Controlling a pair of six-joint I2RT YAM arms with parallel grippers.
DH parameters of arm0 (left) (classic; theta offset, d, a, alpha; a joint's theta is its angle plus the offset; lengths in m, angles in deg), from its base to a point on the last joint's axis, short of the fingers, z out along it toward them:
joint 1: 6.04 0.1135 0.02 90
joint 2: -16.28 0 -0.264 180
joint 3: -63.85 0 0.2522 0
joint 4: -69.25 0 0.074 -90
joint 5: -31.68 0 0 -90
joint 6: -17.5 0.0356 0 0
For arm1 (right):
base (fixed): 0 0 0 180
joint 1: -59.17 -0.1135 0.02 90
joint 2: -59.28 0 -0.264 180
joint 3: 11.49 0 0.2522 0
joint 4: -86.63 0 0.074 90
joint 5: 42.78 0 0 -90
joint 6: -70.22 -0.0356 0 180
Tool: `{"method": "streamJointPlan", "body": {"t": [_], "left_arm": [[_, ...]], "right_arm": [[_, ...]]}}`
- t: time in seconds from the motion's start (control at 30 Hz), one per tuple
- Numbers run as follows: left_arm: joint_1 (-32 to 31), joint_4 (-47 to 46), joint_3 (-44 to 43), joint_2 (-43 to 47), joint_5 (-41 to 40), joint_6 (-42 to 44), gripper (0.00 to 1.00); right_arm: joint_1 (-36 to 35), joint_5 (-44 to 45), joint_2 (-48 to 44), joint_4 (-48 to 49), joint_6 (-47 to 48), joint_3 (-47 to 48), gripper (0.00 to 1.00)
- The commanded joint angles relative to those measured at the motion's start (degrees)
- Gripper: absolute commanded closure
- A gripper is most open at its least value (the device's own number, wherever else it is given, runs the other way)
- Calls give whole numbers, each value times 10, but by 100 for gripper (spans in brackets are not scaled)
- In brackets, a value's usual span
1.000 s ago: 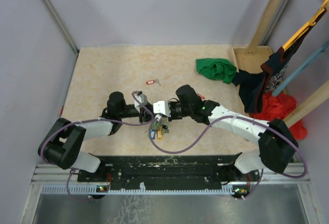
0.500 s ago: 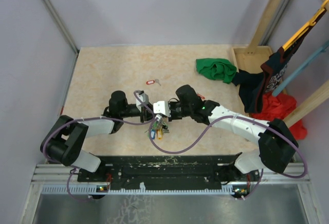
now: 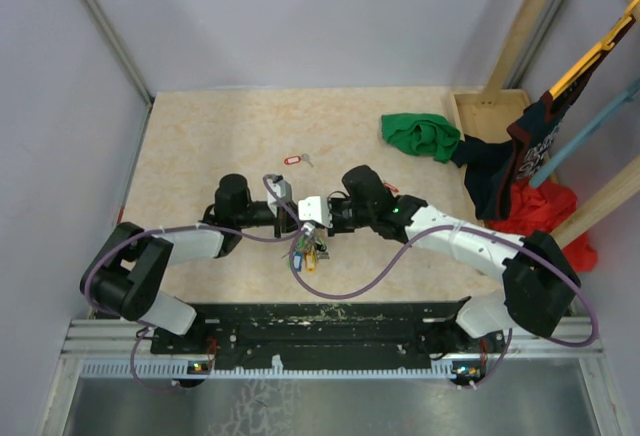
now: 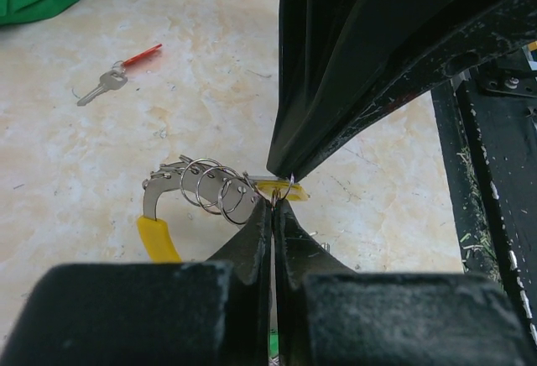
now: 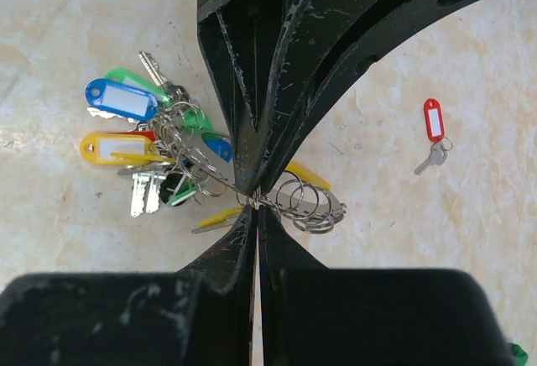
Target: Put the keys on the keyring
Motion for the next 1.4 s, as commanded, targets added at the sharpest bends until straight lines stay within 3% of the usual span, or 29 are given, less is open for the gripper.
{"method": "streamJointPlan", "body": {"t": [0.0,0.43,1.37], "left_arm": [[-1,15,-14,0,-2,6,100],[8,-1,-7,13,-8,-12,100],[15,-190,59,39,-69,-112,100]], "right_arm": [[-6,13,-29,22,-11,-5,100],[0,15,-38,54,-55,-73,100],[-15,-57,21,177,-89,-80,100]]}}
